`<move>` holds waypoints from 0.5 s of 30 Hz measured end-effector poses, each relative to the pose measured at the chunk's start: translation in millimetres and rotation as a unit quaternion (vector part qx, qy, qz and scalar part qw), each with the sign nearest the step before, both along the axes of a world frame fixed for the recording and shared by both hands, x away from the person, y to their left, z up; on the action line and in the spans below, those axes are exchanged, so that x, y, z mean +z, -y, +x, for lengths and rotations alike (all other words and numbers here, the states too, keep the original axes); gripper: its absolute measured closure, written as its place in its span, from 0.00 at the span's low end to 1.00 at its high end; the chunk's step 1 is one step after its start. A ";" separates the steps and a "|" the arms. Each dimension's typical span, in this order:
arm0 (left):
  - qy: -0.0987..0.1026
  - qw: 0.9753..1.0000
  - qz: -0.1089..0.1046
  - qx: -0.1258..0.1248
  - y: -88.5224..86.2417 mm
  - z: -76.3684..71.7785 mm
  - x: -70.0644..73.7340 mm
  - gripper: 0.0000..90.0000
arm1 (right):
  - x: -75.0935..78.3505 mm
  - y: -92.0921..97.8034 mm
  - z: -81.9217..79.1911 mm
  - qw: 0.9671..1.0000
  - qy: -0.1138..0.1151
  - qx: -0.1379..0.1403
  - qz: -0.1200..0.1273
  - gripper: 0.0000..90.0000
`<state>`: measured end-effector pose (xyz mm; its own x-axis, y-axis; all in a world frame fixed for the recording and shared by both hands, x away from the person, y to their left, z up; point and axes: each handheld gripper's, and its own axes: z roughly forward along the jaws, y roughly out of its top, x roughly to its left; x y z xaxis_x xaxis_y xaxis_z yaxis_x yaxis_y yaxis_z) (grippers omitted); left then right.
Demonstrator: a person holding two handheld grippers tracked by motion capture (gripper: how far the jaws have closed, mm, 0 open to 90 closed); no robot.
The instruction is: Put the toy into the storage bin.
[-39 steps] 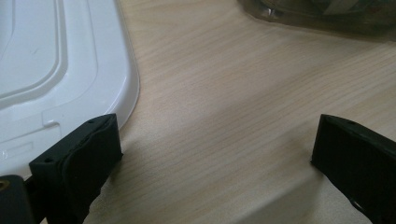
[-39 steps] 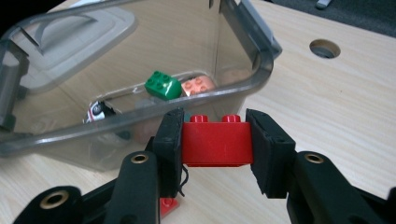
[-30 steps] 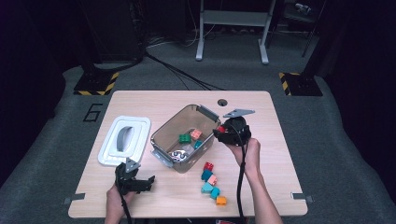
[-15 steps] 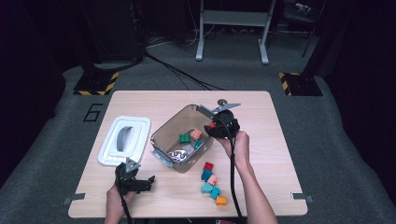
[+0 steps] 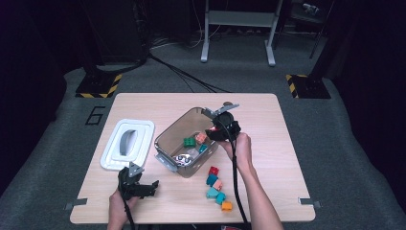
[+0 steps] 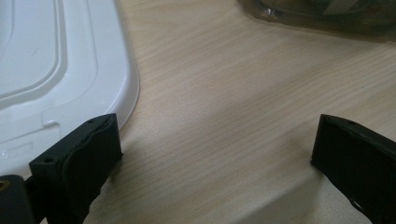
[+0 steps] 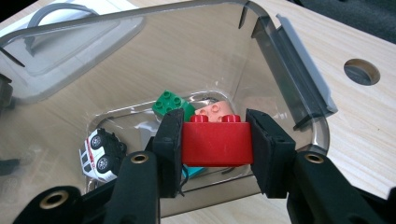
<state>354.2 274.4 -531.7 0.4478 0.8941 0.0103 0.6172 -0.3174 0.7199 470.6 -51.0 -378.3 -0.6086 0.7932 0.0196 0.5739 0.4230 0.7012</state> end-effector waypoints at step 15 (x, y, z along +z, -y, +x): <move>0.000 1.000 0.001 0.000 0.0 -0.1 0.0 0.01 | -2.7 0.3 -2.0 1.000 -0.012 0.002 -0.010 0.65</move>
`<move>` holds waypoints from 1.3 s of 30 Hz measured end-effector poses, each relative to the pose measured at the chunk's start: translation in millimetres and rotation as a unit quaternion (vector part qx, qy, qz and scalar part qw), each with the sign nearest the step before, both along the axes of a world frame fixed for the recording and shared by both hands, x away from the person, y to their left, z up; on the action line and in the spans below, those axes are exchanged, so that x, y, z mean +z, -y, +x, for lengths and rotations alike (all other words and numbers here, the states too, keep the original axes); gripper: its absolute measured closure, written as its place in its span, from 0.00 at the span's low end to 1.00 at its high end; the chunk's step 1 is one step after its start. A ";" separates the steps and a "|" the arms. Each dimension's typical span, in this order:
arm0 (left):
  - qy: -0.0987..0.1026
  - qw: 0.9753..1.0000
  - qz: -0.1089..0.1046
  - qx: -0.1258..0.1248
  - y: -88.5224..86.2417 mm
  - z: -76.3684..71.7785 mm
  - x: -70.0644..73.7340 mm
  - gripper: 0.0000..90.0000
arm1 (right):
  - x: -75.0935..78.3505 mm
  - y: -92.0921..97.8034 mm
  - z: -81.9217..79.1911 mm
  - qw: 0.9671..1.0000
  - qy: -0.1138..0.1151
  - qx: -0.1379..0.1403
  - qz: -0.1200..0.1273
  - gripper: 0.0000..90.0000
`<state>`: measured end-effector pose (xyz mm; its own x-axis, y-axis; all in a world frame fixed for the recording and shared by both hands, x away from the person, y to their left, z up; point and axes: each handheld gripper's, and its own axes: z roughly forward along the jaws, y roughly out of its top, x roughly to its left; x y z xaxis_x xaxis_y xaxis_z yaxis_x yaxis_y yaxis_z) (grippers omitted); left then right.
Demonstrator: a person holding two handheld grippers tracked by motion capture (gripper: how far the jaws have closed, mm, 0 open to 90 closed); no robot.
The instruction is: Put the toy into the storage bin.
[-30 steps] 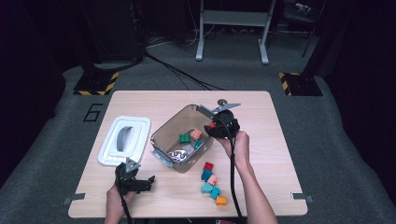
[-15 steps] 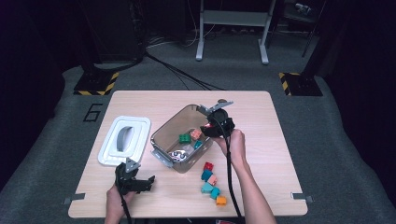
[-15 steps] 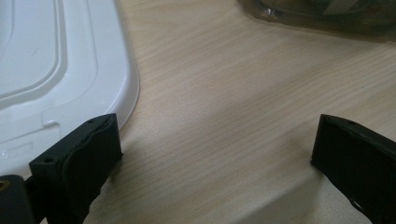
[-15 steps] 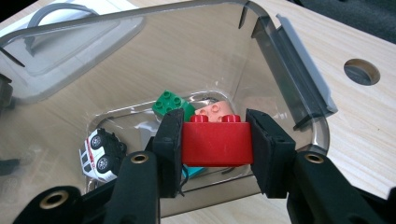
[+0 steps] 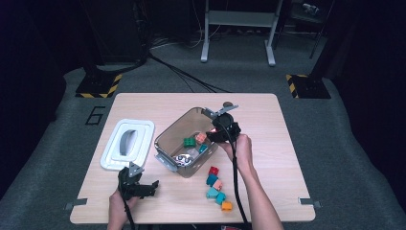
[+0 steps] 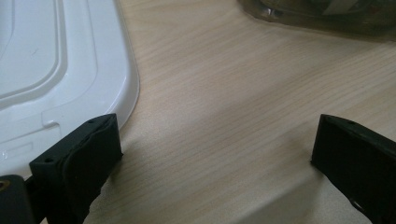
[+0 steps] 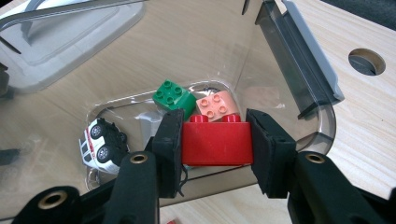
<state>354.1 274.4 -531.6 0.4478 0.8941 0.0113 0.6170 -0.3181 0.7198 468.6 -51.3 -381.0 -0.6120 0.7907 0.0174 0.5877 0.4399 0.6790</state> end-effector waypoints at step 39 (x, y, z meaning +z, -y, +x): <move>0.002 1.000 0.000 0.000 0.1 0.1 -0.1 0.01 | -49.1 50.9 -102.6 0.999 -0.017 -0.014 0.039 0.11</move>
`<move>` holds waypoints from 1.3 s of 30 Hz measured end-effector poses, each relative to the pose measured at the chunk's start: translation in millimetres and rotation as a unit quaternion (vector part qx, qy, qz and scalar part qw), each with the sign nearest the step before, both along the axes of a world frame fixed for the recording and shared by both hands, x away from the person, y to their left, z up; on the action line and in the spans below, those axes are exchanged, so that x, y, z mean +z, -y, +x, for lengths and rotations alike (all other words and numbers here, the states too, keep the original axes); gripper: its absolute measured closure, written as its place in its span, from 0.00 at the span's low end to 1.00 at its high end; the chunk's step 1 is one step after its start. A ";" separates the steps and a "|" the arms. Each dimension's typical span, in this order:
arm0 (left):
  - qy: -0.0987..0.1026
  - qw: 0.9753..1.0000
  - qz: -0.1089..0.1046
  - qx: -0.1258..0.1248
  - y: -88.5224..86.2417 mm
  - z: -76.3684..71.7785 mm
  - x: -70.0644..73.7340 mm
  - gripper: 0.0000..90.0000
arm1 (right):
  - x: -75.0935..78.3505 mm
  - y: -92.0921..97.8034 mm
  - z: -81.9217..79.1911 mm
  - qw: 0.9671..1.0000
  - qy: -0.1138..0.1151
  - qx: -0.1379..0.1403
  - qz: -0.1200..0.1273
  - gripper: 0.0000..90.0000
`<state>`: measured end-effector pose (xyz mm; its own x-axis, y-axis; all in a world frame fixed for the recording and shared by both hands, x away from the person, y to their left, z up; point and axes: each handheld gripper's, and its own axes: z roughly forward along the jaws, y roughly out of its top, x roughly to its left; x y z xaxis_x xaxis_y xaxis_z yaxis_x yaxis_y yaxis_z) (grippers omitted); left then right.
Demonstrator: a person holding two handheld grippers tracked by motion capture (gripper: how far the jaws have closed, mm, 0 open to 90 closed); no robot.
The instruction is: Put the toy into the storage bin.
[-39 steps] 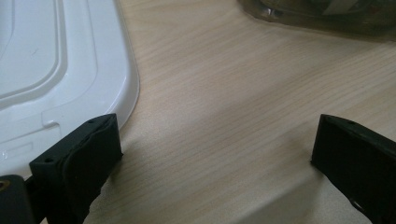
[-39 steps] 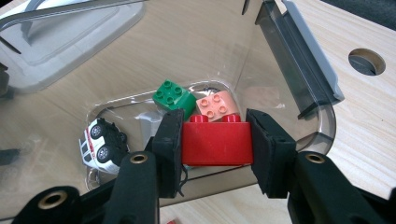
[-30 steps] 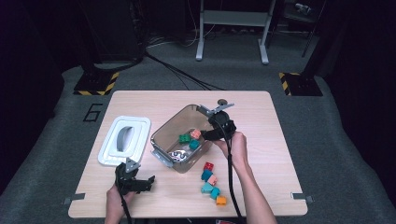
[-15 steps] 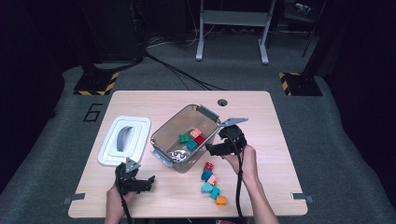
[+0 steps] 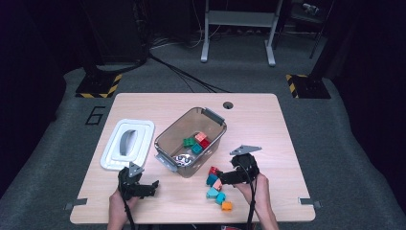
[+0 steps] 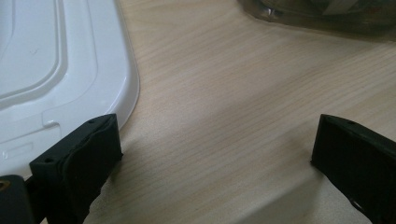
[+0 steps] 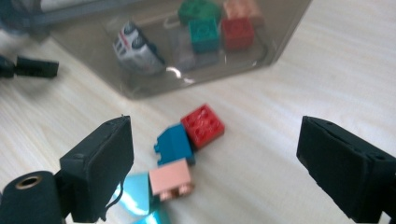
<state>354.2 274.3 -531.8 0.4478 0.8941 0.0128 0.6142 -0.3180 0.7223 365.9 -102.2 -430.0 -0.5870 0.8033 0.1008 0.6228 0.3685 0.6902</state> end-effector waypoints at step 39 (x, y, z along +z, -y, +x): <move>-0.001 1.000 0.000 0.000 0.0 0.0 0.1 0.01 | -69.4 29.3 -64.0 0.997 -0.041 -0.056 -0.043 0.29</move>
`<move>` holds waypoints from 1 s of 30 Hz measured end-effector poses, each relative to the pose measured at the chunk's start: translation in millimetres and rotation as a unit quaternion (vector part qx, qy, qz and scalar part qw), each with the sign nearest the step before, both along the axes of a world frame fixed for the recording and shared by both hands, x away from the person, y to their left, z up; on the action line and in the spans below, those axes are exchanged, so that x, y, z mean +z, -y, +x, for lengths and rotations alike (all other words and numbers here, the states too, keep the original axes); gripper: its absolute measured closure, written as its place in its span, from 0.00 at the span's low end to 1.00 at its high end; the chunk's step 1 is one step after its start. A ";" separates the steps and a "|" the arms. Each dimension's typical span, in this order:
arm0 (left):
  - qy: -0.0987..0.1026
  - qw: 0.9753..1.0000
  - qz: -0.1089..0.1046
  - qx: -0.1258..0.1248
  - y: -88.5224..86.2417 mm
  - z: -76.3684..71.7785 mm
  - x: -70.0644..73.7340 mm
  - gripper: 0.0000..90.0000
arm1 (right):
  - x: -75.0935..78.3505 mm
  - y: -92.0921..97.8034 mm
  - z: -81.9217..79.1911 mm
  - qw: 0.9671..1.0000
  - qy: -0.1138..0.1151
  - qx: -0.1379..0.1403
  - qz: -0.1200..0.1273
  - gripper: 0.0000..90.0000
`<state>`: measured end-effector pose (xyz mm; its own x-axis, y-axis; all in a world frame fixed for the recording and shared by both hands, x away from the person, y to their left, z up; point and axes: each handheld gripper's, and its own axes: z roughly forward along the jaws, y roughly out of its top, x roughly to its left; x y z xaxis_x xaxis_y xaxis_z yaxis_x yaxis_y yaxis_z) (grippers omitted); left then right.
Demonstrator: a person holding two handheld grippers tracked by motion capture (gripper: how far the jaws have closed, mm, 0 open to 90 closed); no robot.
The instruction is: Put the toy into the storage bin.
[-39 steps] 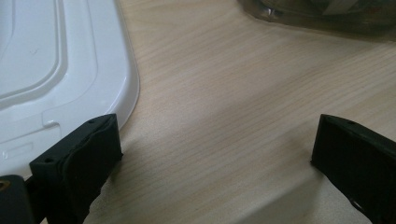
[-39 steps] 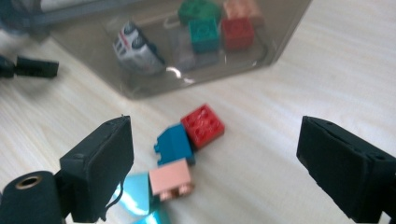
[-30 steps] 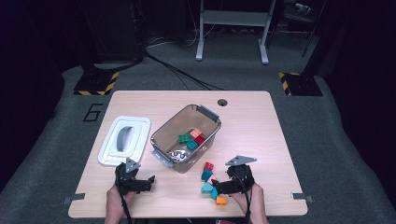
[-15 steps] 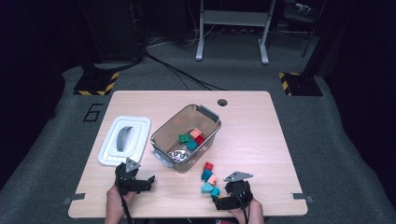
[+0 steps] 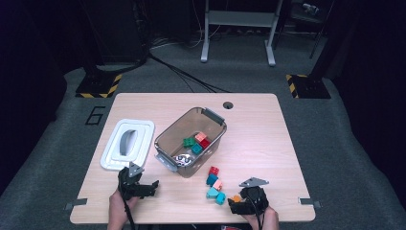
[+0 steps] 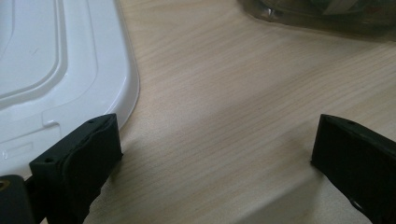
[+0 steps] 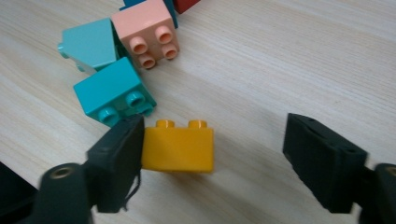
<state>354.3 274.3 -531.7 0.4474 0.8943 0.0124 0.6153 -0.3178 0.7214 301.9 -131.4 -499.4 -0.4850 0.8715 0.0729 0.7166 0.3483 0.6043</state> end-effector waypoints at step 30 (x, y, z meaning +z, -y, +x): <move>0.000 1.000 0.000 0.000 0.0 0.2 0.0 0.01 | 22.0 1.1 28.2 0.999 0.051 -0.005 0.014 0.65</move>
